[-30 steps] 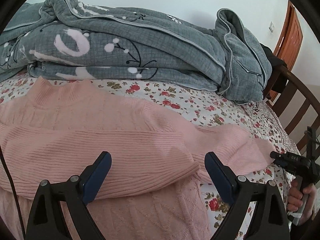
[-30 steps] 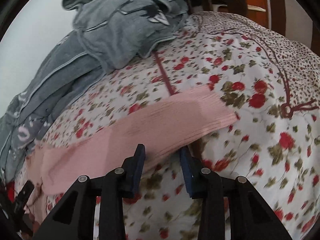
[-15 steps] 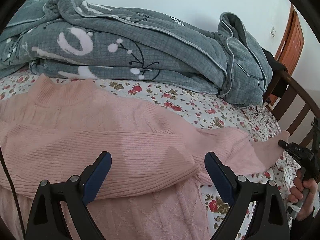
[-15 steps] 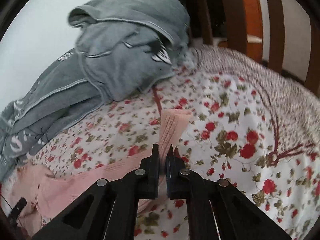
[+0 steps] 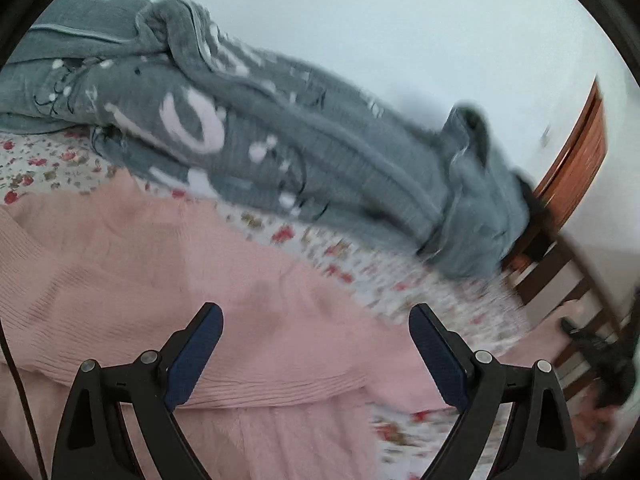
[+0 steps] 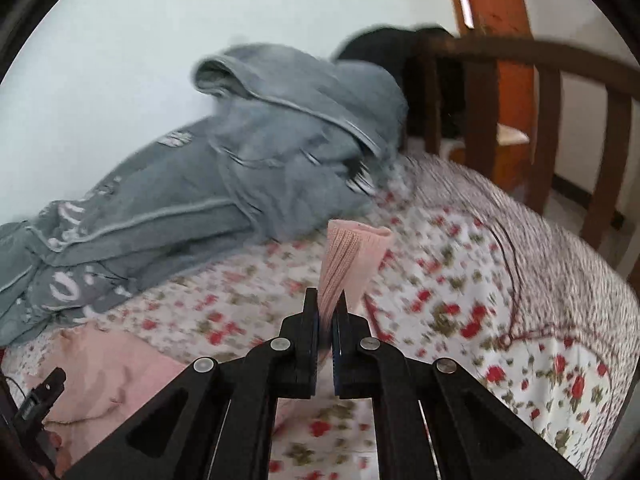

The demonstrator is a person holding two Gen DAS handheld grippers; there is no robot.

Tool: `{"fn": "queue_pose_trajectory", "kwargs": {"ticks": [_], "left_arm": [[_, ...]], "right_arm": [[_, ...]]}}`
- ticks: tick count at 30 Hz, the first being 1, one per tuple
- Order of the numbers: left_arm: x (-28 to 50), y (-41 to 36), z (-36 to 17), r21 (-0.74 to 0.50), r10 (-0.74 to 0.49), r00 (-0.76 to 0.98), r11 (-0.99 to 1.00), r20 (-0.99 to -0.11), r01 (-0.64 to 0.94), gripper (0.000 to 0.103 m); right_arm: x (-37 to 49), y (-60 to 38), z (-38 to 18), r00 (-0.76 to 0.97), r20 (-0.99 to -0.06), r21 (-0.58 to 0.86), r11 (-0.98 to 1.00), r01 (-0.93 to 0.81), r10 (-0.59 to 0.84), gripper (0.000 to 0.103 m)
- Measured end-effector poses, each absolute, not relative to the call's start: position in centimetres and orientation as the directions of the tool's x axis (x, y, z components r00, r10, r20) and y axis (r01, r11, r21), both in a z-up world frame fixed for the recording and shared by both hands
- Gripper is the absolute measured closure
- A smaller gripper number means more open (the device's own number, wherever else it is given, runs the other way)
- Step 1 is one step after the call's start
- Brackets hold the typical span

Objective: Fold small clothes

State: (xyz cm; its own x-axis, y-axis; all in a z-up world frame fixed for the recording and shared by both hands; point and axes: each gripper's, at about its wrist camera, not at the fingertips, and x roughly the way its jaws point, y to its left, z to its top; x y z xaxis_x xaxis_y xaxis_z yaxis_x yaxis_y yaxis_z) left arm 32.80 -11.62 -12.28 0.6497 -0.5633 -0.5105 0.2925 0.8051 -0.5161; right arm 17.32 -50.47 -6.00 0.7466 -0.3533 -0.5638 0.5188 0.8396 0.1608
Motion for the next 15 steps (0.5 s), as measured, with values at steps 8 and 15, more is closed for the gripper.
{"fn": "queue_pose_trajectory", "kwargs": {"ticks": [8,15], "left_arm": [[29.1,0.6,-7.0,-0.421,-0.364,0.781,0.895,-0.507,0.144,0.009],[25.6,12.5,-7.7,-0.403,-0.223,0.82,0.915,-0.528,-0.01,0.009]], "right_arm": [[20.1,-39.5,2.9,0.866,-0.395,0.069,0.93,0.36,-0.306,0.098],[25.7,-25.3,5.1,0.923,-0.363,-0.004,0.99,0.141,-0.132,0.098]]}}
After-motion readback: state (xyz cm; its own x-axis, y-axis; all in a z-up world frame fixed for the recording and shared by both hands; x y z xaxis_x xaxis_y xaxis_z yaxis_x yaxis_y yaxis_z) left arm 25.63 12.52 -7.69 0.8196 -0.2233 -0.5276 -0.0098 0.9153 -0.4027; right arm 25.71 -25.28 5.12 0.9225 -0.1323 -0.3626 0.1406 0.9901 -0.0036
